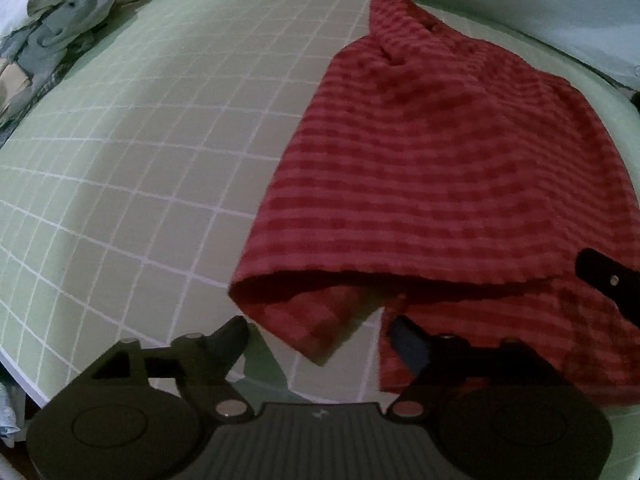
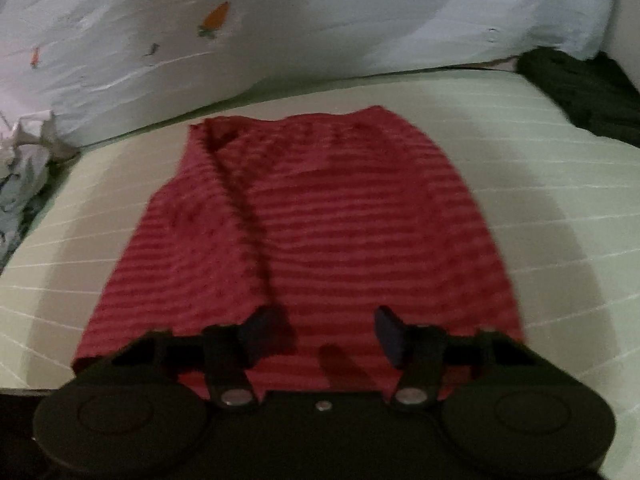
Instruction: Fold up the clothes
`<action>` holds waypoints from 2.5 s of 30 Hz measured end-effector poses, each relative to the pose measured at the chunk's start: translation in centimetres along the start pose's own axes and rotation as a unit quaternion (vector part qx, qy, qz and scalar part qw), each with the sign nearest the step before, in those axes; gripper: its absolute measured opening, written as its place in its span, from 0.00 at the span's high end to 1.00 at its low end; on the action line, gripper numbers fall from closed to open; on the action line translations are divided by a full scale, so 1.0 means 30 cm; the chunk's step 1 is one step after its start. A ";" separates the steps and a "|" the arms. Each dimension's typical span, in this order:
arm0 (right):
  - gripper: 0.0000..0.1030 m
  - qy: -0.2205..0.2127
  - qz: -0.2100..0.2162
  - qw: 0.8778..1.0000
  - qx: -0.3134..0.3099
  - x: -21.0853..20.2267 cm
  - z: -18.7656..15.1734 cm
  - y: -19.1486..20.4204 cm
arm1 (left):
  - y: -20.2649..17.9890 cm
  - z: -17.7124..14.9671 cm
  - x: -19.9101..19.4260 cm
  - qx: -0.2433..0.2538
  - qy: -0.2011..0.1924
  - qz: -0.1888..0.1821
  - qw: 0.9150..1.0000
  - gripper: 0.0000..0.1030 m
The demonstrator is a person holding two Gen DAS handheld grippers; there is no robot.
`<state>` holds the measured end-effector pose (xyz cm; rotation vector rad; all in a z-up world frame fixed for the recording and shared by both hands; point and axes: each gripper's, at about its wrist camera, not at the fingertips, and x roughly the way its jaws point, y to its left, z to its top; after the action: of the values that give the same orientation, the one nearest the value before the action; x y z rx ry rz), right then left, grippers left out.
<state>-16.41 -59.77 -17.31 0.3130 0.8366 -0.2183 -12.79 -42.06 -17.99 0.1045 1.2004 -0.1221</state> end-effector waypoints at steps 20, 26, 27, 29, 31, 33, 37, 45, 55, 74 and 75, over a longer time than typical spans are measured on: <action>0.99 -0.011 -0.004 1.000 -0.006 -0.056 -0.027 -0.002 | 0.049 -0.009 0.014 0.011 -0.008 -0.006 1.000 0.06; 0.99 -0.035 -0.067 0.997 0.014 -0.196 -0.073 -0.125 | 0.057 -0.021 0.012 0.011 -0.012 -0.004 1.000 0.06; 0.99 -0.035 -0.078 0.996 0.016 -0.216 -0.085 -0.144 | 0.059 -0.023 0.011 0.011 -0.012 -0.003 1.000 0.06; 0.99 -0.024 -0.099 0.995 0.024 -0.230 -0.117 -0.182 | 0.063 -0.027 0.010 0.010 -0.013 -0.002 1.000 0.06; 0.99 -0.009 -0.112 0.993 0.043 -0.235 -0.150 -0.226 | 0.068 -0.029 0.009 0.008 -0.012 -0.001 1.000 0.06; 0.99 0.012 -0.115 0.991 0.070 -0.221 -0.178 -0.262 | 0.070 -0.028 0.009 0.007 -0.011 0.001 1.000 0.06; 0.99 0.042 -0.126 0.989 0.065 -0.186 -0.220 -0.273 | 0.078 -0.029 0.009 0.009 -0.011 0.003 1.000 0.06; 0.91 0.062 -0.125 0.988 0.065 -0.176 -0.223 -0.260 | 0.114 -0.012 0.007 -0.019 0.028 -0.009 0.999 0.07; 0.60 0.029 -0.136 0.988 0.066 -0.174 -0.138 -0.261 | 0.216 0.072 -0.124 -0.076 0.011 -0.054 0.996 0.07; 0.00 -0.039 -0.118 0.992 0.009 -0.055 0.087 -0.213 | 0.110 0.275 -0.065 -0.047 -0.020 -0.038 0.998 0.07; 0.00 -0.044 -0.117 0.992 0.011 -0.044 0.108 -0.215 | 0.097 0.297 -0.058 -0.043 -0.023 -0.037 0.998 0.07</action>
<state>-17.04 -66.84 -15.48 0.2233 0.7828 -0.4567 -4.77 -40.42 -13.13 -0.0177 1.1630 -0.1369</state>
